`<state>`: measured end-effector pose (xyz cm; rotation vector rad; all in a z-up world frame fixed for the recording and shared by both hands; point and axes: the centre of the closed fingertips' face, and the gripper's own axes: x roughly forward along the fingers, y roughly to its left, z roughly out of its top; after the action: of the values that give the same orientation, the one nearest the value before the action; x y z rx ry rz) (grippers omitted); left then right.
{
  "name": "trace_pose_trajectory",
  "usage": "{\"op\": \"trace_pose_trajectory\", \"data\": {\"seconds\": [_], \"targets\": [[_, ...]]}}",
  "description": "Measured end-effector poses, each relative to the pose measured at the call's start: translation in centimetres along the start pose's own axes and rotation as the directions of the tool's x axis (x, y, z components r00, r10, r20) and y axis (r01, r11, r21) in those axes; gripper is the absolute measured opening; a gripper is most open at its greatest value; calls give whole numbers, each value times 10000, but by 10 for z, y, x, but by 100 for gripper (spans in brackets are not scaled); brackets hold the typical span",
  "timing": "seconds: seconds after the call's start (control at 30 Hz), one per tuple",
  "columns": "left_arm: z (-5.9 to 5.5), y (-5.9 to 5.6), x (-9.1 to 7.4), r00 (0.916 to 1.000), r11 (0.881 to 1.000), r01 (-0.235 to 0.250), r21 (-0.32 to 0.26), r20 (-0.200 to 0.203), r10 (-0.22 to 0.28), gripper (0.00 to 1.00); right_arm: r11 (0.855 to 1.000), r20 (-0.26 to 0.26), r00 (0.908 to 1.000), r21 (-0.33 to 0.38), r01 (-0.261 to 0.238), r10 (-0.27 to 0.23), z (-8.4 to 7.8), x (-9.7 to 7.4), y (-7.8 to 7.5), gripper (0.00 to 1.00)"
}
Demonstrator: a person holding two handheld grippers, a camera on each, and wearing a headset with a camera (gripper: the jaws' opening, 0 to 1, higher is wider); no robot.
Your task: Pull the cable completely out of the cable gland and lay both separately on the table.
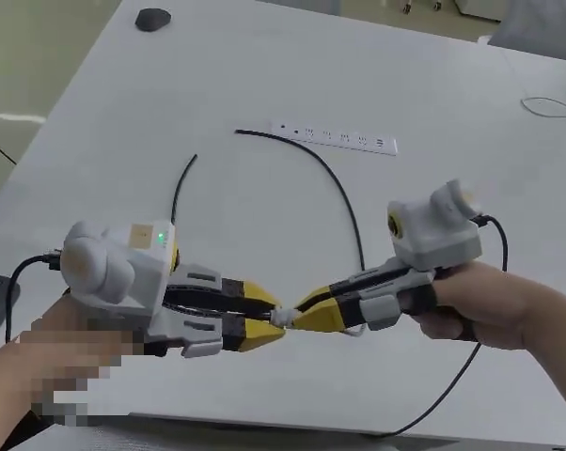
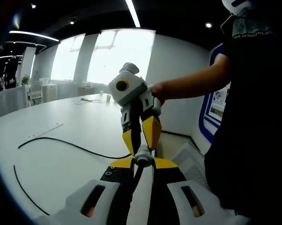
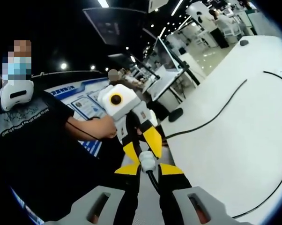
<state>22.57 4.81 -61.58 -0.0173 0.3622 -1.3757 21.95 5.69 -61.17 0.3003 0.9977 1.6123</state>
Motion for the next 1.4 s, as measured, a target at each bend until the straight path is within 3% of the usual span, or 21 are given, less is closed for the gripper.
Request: {"op": "trace_pose_trajectory", "data": {"seconds": [0.3,0.43,0.5,0.63,0.8,0.87,0.9,0.93,1.0,1.13,1.23,1.27,1.3,1.33,1.4], "targets": [[-3,-2,2,9999,10000,24,15,-116,-24,15,10000,-141,9999,45,-19,20,-5,2,1,8],[-6,-4,2,9998,10000,8,-5,-174,-8,15,9941,-503,9983,-1064,228,-283,-7,3,1,7],[-7,-3,2,9998,10000,-31,-44,-193,30,15,9910,-617,9971,-1286,364,-446,-7,3,2,7],[-6,-2,1,9999,9993,-37,-378,-121,33,15,9713,-791,9925,-2264,730,-930,-6,4,2,7],[-5,-4,0,10000,9969,41,-785,4,-40,15,9214,-975,9807,-3688,1226,-1695,-7,4,3,7],[-6,-6,1,10000,9957,65,-919,-19,-67,15,8806,-1151,9690,-4512,1449,-2184,-10,4,1,7],[-8,-6,1,10000,9948,51,-1014,-34,-55,15,8377,-1238,9583,-5230,1574,-2574,-10,5,0,7],[-8,-6,1,10000,9949,39,-1010,-38,-43,15,8193,-1195,9513,-5456,1761,-2840,-10,6,0,7],[-10,-7,1,10000,9923,73,-1237,-55,-80,15,7470,-1299,9363,-6424,1712,-3264,-12,7,1,7],[-12,-8,0,9999,9897,98,-1428,-119,-117,15,6468,-1275,9030,-7387,1897,-4104,-16,10,-1,7],[-12,-6,-1,10000,9880,7,-1545,-41,-13,15,5549,-910,8747,-8027,2185,-4761,-13,11,-2,7],[-11,-5,-2,10000,9858,-44,-1677,38,51,15,5104,-669,8616,-8275,2338,-5031,-11,11,-3,7],[-11,-4,-2,10000,9848,-41,-1739,59,52,15,4908,-580,8550,-8378,2390,-5154,-11,11,-2,7],[-10,-4,-3,9999,9840,-47,-1780,111,68,15,4553,-384,8433,-8544,2505,-5360,-10,11,-3,7],[-8,-4,-3,9998,9826,-42,-1857,187,78,15,3987,-98,8290,-8799,2585,-5592,-9,11,-2,7]]}}
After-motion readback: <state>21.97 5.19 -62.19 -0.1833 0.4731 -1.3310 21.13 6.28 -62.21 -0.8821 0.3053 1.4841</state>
